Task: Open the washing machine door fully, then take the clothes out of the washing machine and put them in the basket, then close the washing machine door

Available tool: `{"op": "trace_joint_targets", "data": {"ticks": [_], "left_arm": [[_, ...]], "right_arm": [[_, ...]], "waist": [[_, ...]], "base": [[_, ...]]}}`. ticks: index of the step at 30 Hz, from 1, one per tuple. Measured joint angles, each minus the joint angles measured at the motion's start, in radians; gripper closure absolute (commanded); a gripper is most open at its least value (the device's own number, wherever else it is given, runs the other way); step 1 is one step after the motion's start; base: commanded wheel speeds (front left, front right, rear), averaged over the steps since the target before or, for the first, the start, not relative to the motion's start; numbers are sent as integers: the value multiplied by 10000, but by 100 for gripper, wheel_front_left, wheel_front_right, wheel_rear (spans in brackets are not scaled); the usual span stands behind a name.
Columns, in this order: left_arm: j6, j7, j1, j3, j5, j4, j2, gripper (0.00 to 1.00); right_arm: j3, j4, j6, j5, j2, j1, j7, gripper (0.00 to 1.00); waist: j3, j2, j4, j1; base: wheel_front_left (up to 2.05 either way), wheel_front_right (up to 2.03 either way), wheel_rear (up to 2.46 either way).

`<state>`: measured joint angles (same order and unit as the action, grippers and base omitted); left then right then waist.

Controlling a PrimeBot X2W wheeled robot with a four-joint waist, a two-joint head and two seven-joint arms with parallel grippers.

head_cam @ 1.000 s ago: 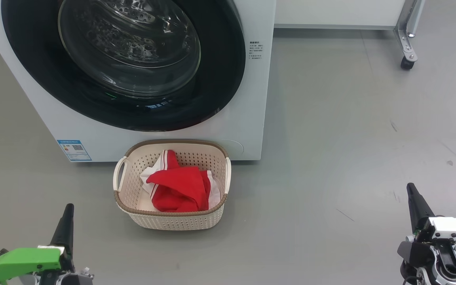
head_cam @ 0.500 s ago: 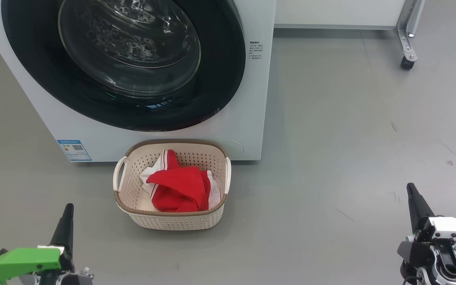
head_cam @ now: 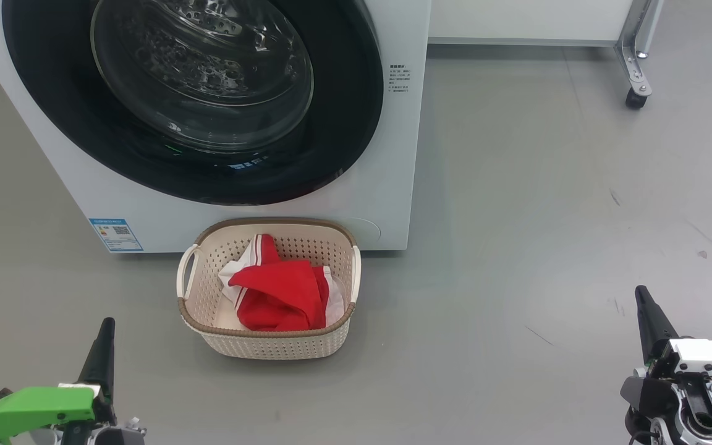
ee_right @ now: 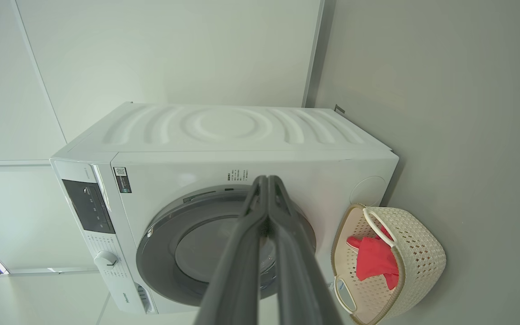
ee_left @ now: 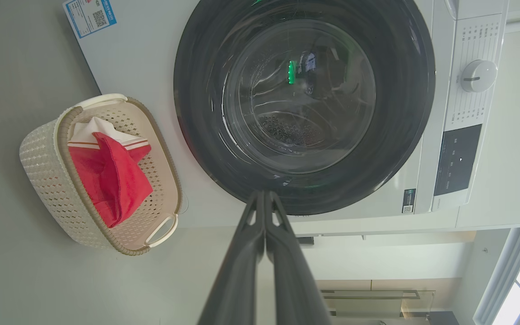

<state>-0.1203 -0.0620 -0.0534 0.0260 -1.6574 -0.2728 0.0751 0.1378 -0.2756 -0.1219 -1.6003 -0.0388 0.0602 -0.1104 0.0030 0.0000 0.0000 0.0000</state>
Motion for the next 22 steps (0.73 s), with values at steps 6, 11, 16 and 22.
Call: {"op": "trace_joint_targets", "data": {"ticks": [6,11,16,22], "left_arm": [[0,0,0,4,0,2,-4,100],[0,0,0,8,4,2,-6,100],[0,-2,0,12,15,2,-6,100],[0,-2,0,15,15,2,-8,100]], "right_arm": [[0,0,0,0,0,0,0,100],[0,0,0,0,0,0,0,100],[0,0,0,0,0,0,0,100],[0,0,0,0,0,0,0,100]], "waist": [[0,0,0,0],[0,0,0,0],[0,0,0,0],[0,0,0,0]], "base": [[0,0,0],[0,0,0],[0,0,0],[0,0,0]]}}
